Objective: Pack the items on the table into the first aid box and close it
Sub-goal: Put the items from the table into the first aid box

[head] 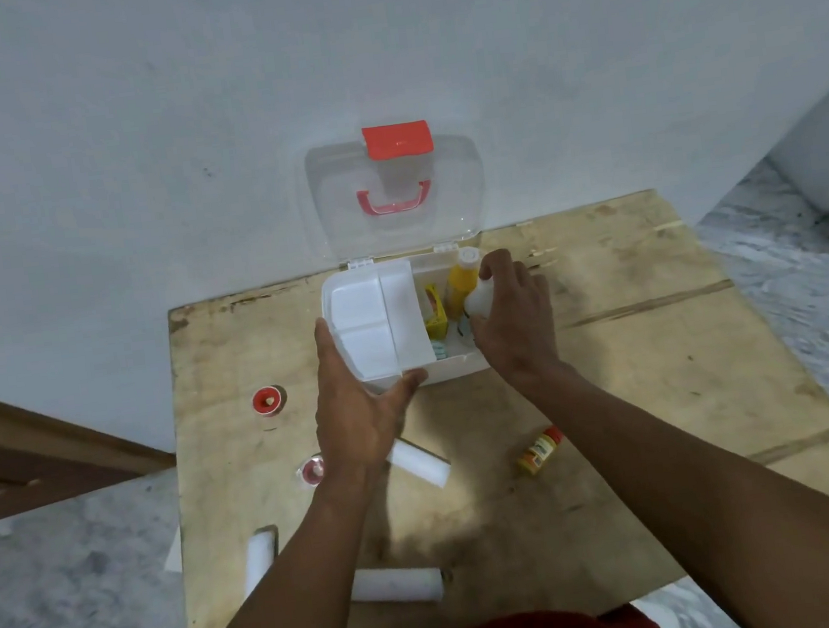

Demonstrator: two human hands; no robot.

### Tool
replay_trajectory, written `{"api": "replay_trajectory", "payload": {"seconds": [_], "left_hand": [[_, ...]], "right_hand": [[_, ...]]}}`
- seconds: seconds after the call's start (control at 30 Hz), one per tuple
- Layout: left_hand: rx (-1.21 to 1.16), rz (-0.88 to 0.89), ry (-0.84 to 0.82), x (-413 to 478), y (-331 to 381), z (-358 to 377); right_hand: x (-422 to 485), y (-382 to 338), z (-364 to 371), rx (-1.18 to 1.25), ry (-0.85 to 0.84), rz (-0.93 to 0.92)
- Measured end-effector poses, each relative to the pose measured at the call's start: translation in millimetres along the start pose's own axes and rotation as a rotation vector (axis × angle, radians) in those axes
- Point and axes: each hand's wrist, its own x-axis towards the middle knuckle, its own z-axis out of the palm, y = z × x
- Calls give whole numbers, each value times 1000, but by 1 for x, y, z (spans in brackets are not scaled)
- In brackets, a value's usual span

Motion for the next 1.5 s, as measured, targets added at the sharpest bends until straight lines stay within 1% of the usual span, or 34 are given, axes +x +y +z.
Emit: {"api": "replay_trajectory", "payload": {"seconds": [0.23,0.33,0.47,0.6,0.73,0.8,0.87,0.9,1.0,1.07,1.3,1.5], "left_hand": [[10,2,1,0,-1,-1],[-6,9,4,1,0,-1],[-18,37,9,1,0,-1],[-16,44,4,2,-1,-2],[-1,46,-4,1,0,-3],[6,61,-6,0,-1,-3],[12,85,-7,0,-2,-4],[19,92,-6,0,-3,-4],[44,94,-7,0,-4,-3],[48,89,-8,1,-4,-2],[14,90,-11,0,-3,0],[12,71,-15,-2,-2,1]], "right_hand": [[-3,3,-3,61,44,-12],[-5,2,-6,43,62,-43],[-9,1,-11,-13,42,-45],[-20,0,-23,-21,30,7],[-46,5,-38,-14,67,118],[-61,13,-42,-56,-29,247],[-75,26,-42,-115,-204,376],[-82,32,-41,-143,-276,413],[-97,45,-43,-165,-381,468],[-101,50,-43,-154,-432,471],[-107,57,-38,-46,-537,467],[-111,56,-35,87,-488,386]]}}
